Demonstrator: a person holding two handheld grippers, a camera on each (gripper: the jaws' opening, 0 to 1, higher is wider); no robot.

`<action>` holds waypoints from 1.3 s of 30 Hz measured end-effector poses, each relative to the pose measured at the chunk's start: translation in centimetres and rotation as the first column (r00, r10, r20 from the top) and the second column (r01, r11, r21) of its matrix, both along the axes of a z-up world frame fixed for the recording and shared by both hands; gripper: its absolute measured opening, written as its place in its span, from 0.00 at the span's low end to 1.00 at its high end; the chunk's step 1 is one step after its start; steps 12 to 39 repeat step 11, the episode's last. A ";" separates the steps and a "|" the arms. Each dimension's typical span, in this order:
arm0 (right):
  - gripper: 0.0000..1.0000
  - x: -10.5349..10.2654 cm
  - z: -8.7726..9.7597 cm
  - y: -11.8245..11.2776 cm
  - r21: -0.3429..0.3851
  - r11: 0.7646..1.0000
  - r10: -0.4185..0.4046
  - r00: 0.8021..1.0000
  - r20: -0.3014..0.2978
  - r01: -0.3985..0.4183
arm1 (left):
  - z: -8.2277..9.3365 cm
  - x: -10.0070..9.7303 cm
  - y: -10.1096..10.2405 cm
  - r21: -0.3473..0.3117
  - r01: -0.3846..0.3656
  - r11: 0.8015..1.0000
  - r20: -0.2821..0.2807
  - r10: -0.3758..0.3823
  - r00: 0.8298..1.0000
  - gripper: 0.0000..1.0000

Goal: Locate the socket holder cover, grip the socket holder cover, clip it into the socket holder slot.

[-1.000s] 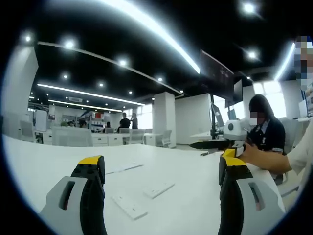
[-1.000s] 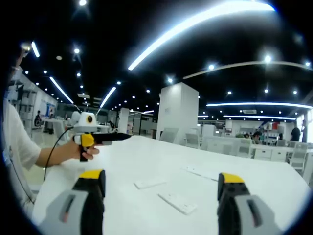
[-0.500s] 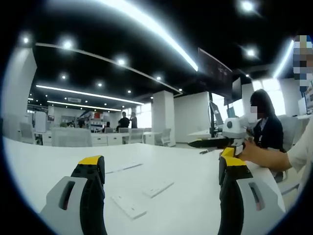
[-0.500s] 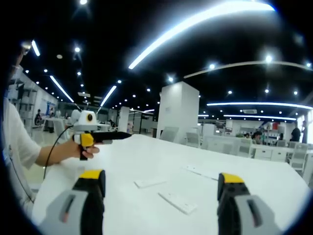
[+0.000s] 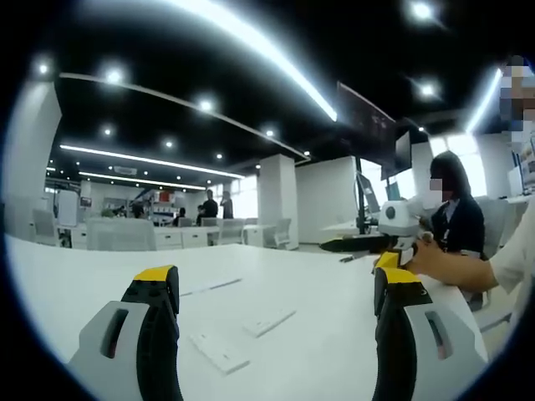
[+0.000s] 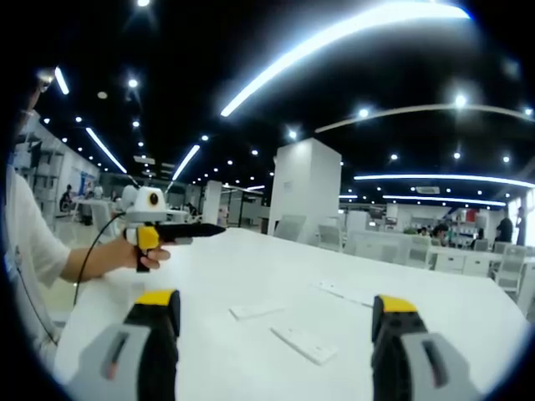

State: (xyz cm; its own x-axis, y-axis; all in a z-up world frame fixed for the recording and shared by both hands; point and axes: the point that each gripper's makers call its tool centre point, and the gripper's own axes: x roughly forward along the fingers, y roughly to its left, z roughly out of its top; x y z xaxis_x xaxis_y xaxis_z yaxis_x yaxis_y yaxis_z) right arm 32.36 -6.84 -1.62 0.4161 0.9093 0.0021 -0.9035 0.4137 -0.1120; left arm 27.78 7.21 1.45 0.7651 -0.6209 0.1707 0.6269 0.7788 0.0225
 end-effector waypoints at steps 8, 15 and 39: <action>0.95 -0.3 0.0 -0.1 0.005 1.000 0.000 1.000 -0.001 0.000 | -0.4 -0.3 -0.2 0.005 0.007 1.000 -0.014 -0.007 1.000 0.95; 0.95 -0.4 0.1 -0.1 0.009 1.000 -0.001 1.000 -0.001 0.001 | -0.6 -0.3 -0.3 0.012 0.007 1.000 -0.019 -0.007 1.000 0.95; 0.95 -0.4 0.1 -0.1 0.009 1.000 -0.001 1.000 -0.001 0.001 | -0.6 -0.3 -0.3 0.012 0.007 1.000 -0.019 -0.007 1.000 0.95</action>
